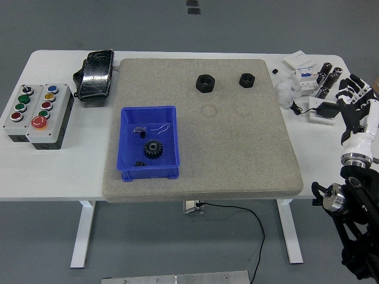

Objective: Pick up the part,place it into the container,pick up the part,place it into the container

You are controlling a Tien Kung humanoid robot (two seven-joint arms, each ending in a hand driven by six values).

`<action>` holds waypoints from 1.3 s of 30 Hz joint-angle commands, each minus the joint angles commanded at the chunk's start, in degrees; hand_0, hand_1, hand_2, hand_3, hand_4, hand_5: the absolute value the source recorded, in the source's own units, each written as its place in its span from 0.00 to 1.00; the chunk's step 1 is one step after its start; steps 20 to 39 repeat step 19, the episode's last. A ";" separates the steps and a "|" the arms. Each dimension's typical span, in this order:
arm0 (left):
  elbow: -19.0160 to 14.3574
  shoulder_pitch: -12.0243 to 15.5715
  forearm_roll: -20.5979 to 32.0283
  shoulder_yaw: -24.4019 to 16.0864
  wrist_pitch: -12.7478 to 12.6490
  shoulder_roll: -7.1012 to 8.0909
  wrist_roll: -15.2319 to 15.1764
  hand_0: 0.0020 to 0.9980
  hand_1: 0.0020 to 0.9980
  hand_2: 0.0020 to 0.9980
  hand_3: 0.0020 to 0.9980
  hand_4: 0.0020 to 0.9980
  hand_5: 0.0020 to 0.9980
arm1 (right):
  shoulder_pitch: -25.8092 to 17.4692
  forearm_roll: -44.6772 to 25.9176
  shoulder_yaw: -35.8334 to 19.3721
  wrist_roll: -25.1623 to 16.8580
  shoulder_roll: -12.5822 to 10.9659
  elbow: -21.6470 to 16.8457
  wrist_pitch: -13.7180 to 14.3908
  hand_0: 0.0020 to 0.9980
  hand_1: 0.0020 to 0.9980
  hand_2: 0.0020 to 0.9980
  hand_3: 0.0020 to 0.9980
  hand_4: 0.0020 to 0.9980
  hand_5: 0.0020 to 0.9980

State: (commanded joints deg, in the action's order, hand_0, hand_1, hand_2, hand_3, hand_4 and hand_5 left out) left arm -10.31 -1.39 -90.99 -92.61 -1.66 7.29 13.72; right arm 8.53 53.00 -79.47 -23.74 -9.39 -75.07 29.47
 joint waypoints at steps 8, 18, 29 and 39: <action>0.00 0.65 1.33 -0.28 -0.27 -1.31 0.09 0.66 0.63 0.55 0.60 0.70 0.37 | -1.29 0.44 -1.82 -0.39 0.96 -1.07 -0.09 0.66 0.69 0.73 0.68 0.76 0.35; 0.00 0.01 2.86 1.20 -0.35 -1.83 -0.83 0.66 0.63 0.55 0.60 0.70 0.37 | -2.08 -1.18 -3.63 -2.01 -0.02 -2.61 0.54 0.65 0.68 0.72 0.67 0.76 0.35; 0.00 0.05 2.84 1.23 -0.34 -1.87 -0.83 0.66 0.63 0.55 0.60 0.70 0.37 | -2.07 -1.15 -3.70 -2.00 -0.08 -2.73 0.55 0.65 0.68 0.72 0.67 0.76 0.35; 0.00 0.05 2.84 1.23 -0.34 -1.87 -0.83 0.66 0.63 0.55 0.60 0.70 0.37 | -2.07 -1.15 -3.70 -2.00 -0.08 -2.73 0.55 0.65 0.68 0.72 0.67 0.76 0.35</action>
